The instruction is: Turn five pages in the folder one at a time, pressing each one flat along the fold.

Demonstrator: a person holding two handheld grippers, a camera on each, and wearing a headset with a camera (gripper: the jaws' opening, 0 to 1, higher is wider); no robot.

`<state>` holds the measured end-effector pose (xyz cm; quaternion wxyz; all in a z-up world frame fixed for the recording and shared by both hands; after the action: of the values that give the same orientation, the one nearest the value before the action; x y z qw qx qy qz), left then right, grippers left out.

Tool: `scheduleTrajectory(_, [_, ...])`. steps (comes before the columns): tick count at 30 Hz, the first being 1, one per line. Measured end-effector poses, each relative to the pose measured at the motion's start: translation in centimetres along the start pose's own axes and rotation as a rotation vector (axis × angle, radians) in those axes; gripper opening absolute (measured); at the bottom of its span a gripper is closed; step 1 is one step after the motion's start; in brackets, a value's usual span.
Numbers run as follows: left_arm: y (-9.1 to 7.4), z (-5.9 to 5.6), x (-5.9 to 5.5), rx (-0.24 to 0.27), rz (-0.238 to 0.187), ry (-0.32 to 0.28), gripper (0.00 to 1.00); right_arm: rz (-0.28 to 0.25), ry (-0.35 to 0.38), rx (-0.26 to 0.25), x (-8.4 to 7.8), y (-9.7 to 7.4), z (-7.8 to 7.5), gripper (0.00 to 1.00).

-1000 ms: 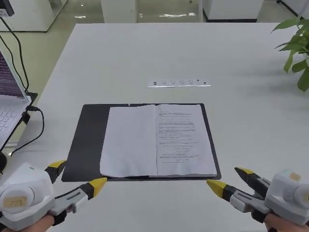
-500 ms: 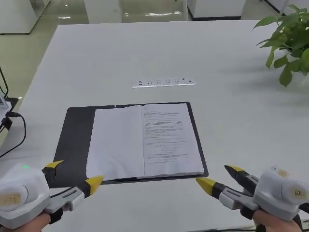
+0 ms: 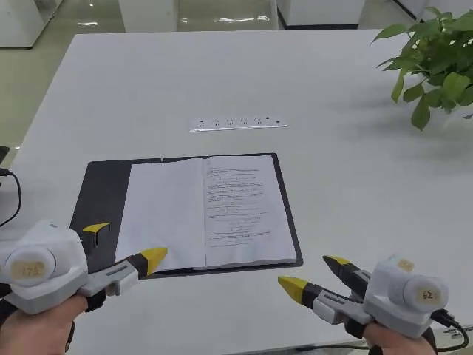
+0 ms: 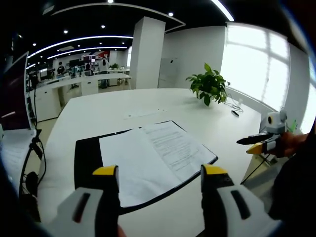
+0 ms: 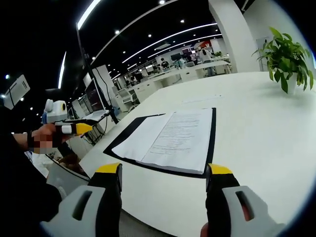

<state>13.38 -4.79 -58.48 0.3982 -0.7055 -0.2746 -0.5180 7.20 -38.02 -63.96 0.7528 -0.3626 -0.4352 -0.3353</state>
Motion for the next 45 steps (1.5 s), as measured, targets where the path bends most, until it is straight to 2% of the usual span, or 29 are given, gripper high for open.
scheduleTrajectory(5, [1.8,-1.3,0.8,-0.05,-0.007,0.012,0.65,0.016,0.002,0.015,0.0,0.1,0.0,0.71])
scheduleTrajectory(11, [3.5,-2.9,0.6,-0.101,0.017,0.037,0.65,0.023,0.007,0.029,-0.2,0.1,-0.1,0.71])
scheduleTrajectory(14, [4.0,-3.5,0.3,-0.122,0.036,0.05,0.65,0.025,0.025,0.048,-0.3,0.0,0.1,0.7])
scheduleTrajectory(22, [5.9,-5.3,-1.0,-0.177,0.087,0.064,0.65,0.053,0.017,0.067,-0.7,-0.3,-0.1,0.73])
scheduleTrajectory(30, [7.7,-6.4,-1.5,-0.228,0.122,0.068,0.64,0.076,0.024,0.079,-1.0,-0.8,-0.4,0.75])
scheduleTrajectory(32, [8.1,-6.6,-1.6,-0.238,0.127,0.07,0.64,0.068,0.034,0.083,-0.9,-0.9,-0.5,0.75])
scheduleTrajectory(38, [9.4,-7.4,-2.5,-0.285,0.175,0.091,0.64,0.063,0.047,0.084,-0.7,-0.8,-0.9,0.75])
scheduleTrajectory(43, [10.8,-7.9,-2.9,-0.317,0.192,0.089,0.64,0.075,0.05,0.086,-0.9,-0.7,-1.2,0.75])
scheduleTrajectory(45, [11.8,-8.2,-3.3,-0.336,0.2,0.095,0.64,0.085,0.051,0.086,-1.0,-0.6,-1.4,0.75])
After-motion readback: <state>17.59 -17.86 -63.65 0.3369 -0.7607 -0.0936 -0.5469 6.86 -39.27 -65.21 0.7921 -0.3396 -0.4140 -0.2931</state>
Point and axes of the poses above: the centre of the closed fingertips' face, and the gripper's own axes: y roughly forward along the fingers, z roughly to its left, x roughly out of its top, the point moved 8 cm from there along -y, roughly backward along the fingers, and after that the axes turned 11 degrees about -z, right-handed, at the moved point
